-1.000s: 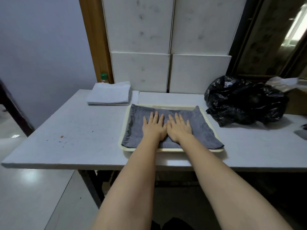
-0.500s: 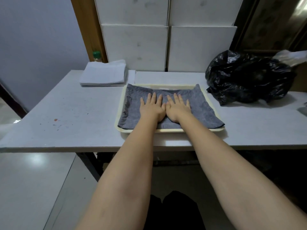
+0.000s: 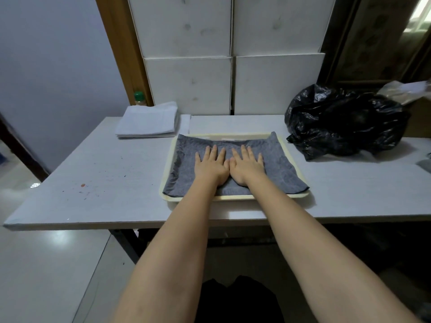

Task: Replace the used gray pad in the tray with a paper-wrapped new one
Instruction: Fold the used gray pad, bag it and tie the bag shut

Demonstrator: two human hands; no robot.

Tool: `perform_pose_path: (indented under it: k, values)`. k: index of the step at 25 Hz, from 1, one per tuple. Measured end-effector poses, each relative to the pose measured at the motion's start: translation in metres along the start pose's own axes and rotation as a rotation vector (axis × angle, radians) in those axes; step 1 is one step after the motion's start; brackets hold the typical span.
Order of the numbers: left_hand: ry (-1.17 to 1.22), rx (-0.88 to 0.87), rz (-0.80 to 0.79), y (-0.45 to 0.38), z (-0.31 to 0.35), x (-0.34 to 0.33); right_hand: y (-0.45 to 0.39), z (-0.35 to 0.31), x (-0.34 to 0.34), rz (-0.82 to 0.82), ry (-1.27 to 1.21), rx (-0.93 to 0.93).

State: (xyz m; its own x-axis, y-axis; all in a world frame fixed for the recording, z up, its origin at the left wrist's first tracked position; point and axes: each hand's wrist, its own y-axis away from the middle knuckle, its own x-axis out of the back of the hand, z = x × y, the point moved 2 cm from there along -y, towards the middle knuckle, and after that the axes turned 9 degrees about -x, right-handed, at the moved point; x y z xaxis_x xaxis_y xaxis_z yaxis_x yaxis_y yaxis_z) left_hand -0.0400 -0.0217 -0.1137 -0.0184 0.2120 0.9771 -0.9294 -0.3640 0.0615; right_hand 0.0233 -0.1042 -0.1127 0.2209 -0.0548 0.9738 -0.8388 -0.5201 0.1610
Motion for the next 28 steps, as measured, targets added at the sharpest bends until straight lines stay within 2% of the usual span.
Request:
perform_pose_path:
  k: [3,5,7,8,10,12,16,21,25,28]
  values:
    - [0.038,-0.015,0.003,0.004,0.001,0.006,0.006,0.002,0.008,-0.004,0.006,0.007]
    - [0.038,-0.037,0.074,0.008,-0.002,0.014,0.009,0.010,0.021,0.187,0.100,-0.046]
    - [-0.011,-0.080,0.112,0.013,-0.003,0.020,0.011,0.028,0.036,0.415,0.182,-0.218]
    - [-0.027,-0.107,0.099,0.016,-0.001,0.020,0.013,0.037,0.041,0.456,0.203,-0.309]
    - [-0.036,-0.148,0.032,0.020,0.006,0.015,0.017,0.047,0.046,0.395,0.235,-0.427]
    - [-0.055,-0.163,-0.032,0.020,0.011,0.011,0.016,0.049,0.045,0.312,0.280,-0.458]
    - [-0.058,-0.134,-0.075,0.020,0.012,0.006,0.018,0.047,0.043,0.294,0.380,-0.446]
    - [-0.020,-0.151,-0.103,0.016,0.011,0.010,0.020,0.046,0.057,0.254,0.256,-0.328]
    - [-0.046,-0.122,0.005,0.010,0.019,0.021,0.026,0.023,0.078,0.235,0.306,-0.224]
    - [0.012,-0.125,0.120,0.004,0.023,0.025,0.036,-0.003,0.077,0.099,0.345,-0.138]
